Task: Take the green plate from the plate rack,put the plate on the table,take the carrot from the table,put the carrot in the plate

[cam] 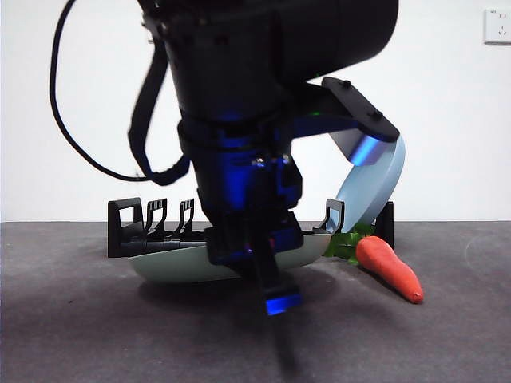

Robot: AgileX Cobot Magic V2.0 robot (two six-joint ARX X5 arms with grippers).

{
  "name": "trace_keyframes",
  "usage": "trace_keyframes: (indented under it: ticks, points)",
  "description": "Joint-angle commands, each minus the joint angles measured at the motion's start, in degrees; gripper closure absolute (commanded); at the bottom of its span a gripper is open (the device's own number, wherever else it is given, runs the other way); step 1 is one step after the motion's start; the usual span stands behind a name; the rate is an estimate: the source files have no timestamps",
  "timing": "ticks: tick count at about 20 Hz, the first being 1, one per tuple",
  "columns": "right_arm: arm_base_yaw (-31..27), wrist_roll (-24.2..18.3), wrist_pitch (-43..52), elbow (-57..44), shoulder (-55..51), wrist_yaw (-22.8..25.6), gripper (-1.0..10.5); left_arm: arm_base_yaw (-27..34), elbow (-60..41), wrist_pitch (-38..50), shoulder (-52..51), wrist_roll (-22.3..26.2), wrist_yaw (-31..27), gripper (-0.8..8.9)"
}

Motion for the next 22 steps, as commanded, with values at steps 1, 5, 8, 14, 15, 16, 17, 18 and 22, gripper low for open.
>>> trace_keyframes:
  ticks: [1,5,8,14,15,16,17,18,22]
  points:
    - [0.1,0.3,0.1,0.2,0.0,-0.1,3.5,0.0,0.0,1.0,0.7,0.4,1.9,8.20]
    - [0.1,0.3,0.1,0.2,0.0,-0.1,3.5,0.0,0.0,-2.0,0.7,-3.0,6.0,5.64]
    - [0.1,0.3,0.1,0.2,0.0,-0.1,3.5,0.0,0.1,-2.2,0.6,-3.9,6.1,4.67]
    - [0.1,0.3,0.1,0.2,0.2,0.1,3.5,-0.8,0.4,-4.5,-6.6,-6.8,6.2,4.58]
    - [0.1,0.3,0.1,0.2,0.6,0.1,3.5,-1.0,0.9,-5.9,-8.6,-7.9,6.3,4.58]
    - [0.1,0.3,0.2,0.2,1.3,0.1,3.5,-1.5,1.6,-7.6,-11.1,-8.8,6.4,4.58]
    - [0.1,0.3,0.5,0.2,2.2,0.2,3.5,-2.1,2.5,-9.4,-13.7,-10.2,6.4,4.58]
    - [0.1,0.3,1.1,0.2,3.3,0.2,3.5,-2.6,3.7,-11.3,-16.9,-11.8,6.4,4.58]
    - [0.1,0.8,6.8,0.2,10.5,1.8,3.5,-5.4,9.4,-16.8,-29.1,-22.2,12.7,4.59]
